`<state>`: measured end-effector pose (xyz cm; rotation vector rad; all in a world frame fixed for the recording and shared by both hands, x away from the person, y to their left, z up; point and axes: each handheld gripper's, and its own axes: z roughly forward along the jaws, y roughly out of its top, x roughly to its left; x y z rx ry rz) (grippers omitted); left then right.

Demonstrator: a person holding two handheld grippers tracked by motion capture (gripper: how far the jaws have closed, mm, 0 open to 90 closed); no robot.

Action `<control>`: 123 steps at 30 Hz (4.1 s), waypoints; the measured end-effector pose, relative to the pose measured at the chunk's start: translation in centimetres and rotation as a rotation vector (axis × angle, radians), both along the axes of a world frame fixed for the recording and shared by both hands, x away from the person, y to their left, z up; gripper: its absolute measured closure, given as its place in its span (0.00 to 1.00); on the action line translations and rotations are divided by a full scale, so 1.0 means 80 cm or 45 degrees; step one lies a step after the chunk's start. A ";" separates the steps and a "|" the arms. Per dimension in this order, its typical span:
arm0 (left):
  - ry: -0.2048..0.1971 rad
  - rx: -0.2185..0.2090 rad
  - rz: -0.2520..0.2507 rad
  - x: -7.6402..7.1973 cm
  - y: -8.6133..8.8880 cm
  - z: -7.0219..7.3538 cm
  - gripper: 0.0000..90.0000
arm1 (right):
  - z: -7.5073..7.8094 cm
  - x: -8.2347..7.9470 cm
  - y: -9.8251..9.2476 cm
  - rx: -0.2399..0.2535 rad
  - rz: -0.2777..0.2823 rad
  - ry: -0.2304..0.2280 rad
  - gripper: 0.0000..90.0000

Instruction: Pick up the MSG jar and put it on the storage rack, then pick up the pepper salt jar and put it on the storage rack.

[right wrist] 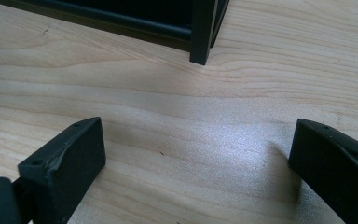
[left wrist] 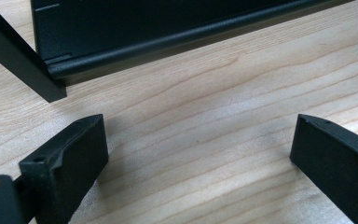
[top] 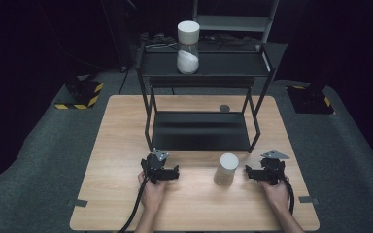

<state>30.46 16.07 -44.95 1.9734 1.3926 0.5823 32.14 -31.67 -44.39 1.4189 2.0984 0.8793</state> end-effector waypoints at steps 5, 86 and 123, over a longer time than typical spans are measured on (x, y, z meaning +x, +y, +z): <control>0.000 0.000 0.000 0.000 0.000 0.000 0.05 | 0.000 0.000 0.003 -0.003 -0.019 0.003 0.02; -0.001 -0.001 0.001 0.000 0.000 0.000 0.05 | 0.014 -0.040 0.035 0.214 0.564 -0.114 0.12; -0.001 0.000 0.000 0.000 0.000 0.000 0.05 | 0.015 -0.057 0.052 0.173 0.507 -0.292 0.37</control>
